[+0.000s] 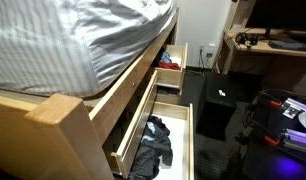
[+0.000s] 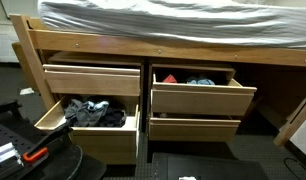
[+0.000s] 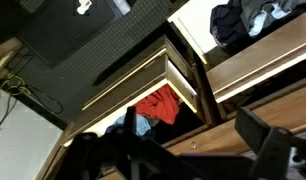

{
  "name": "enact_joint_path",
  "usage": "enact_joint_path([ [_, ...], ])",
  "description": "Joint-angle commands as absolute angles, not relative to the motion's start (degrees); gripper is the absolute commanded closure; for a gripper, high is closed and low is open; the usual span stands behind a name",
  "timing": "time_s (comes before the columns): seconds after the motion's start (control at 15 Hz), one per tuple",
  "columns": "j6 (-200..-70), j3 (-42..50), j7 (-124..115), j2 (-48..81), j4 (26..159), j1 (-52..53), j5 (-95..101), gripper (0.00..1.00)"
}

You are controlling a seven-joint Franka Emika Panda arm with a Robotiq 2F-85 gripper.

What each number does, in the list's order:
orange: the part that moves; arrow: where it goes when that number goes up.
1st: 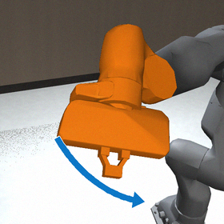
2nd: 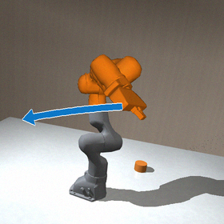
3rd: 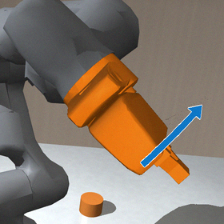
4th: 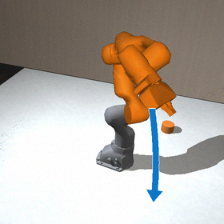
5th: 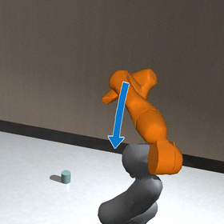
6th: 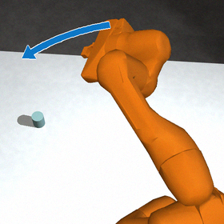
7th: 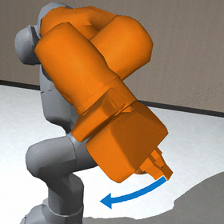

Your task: Take a t-shirt out of the top right drawer and put it on the bed

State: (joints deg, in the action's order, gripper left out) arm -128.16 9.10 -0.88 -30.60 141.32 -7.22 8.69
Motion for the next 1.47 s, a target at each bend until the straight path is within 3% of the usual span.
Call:
enact_joint_path([
  [0.0,-129.7,23.2,14.9,-21.5,136.8,0.1,1.5,0.00],
  [0.13,-127.0,28.9,24.1,-20.3,136.8,2.7,-2.0,0.00],
  [0.2,-129.4,21.3,18.6,-20.7,137.9,-3.3,-1.0,0.00],
  [0.53,-128.5,25.0,24.3,-20.0,137.8,-1.6,-2.8,0.00],
  [0.87,-124.9,35.3,47.1,-9.0,131.9,10.1,-16.5,0.00],
  [1.13,-112.7,40.4,62.1,3.9,120.0,12.7,-23.2,0.00],
  [1.2,-109.8,40.7,62.4,7.0,116.7,12.0,-21.2,0.00],
  [1.27,-111.6,32.5,60.8,10.3,114.4,3.3,-18.7,0.00],
  [1.4,-113.2,29.4,61.5,14.6,109.5,-2.5,-13.9,0.00],
])
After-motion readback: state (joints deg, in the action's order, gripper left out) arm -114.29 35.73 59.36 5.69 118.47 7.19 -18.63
